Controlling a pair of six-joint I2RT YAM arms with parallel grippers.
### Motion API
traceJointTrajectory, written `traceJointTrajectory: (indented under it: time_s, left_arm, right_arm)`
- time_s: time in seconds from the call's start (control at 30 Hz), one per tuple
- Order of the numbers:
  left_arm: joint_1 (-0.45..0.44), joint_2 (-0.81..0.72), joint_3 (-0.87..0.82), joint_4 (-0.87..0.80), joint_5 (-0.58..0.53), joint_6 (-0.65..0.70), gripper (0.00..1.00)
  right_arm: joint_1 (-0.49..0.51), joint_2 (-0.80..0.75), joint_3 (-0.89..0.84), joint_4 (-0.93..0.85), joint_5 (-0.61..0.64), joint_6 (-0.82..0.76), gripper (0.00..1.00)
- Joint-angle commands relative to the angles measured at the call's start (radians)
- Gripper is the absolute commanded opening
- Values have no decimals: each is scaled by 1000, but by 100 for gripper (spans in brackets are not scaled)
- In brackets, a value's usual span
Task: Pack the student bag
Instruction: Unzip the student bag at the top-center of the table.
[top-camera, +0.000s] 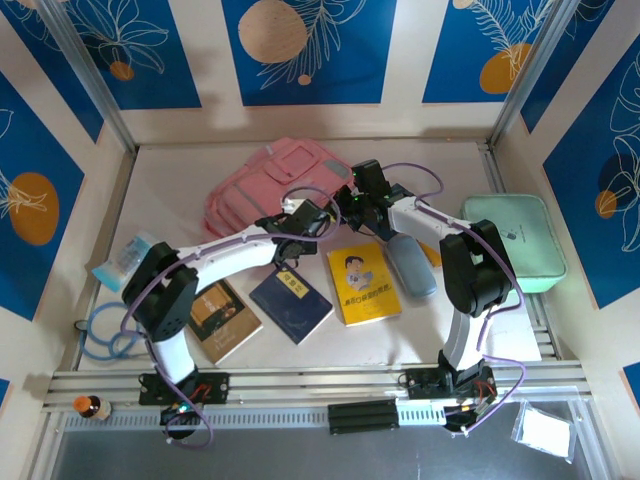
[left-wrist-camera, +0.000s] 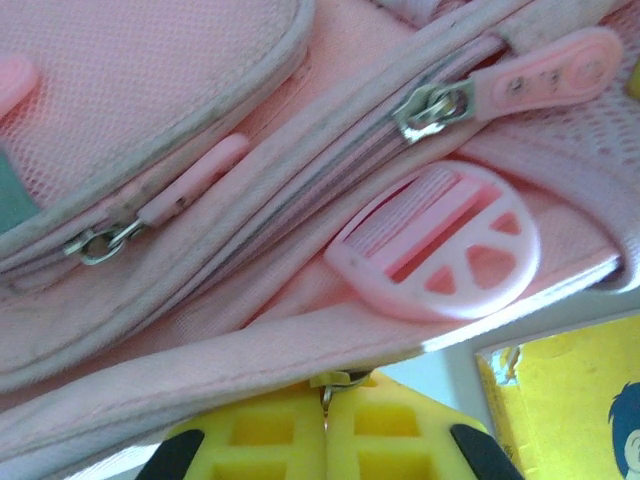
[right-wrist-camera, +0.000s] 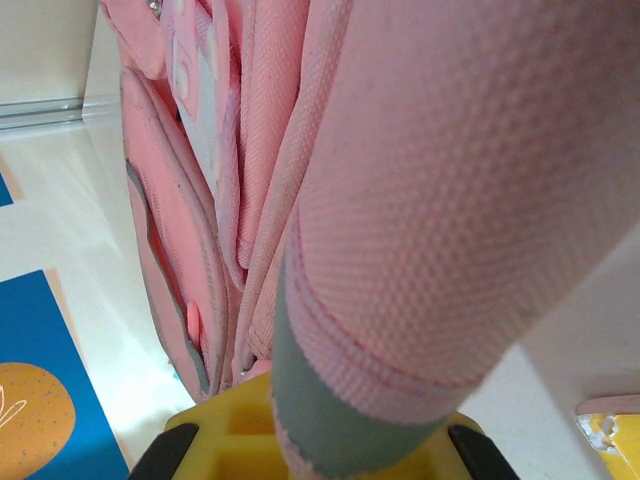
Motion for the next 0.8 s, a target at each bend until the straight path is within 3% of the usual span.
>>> traceJointTrajectory:
  time_s: [0.0,0.2,0.47,0.6,0.77]
  left_arm:
    - [8,-83,-68,-33,16,35,0]
    - [61,-241,-235,-14,86,86,0]
    - [197,-390,-430,76,209,139,0]
    - [199,-410,-437,134,317,253,0]
    - [199,-399,-387,104,395,310,0]
  right_arm:
    - [-13,-21,29,19,-40,-35,0]
    - [-31,15,46,0,-12,-88,0]
    - [-51,105,115,11,-39,-175,0]
    - [-64,184,191,6,-129,-253,2]
    - [-85,224,238,-34,-116,-294,9]
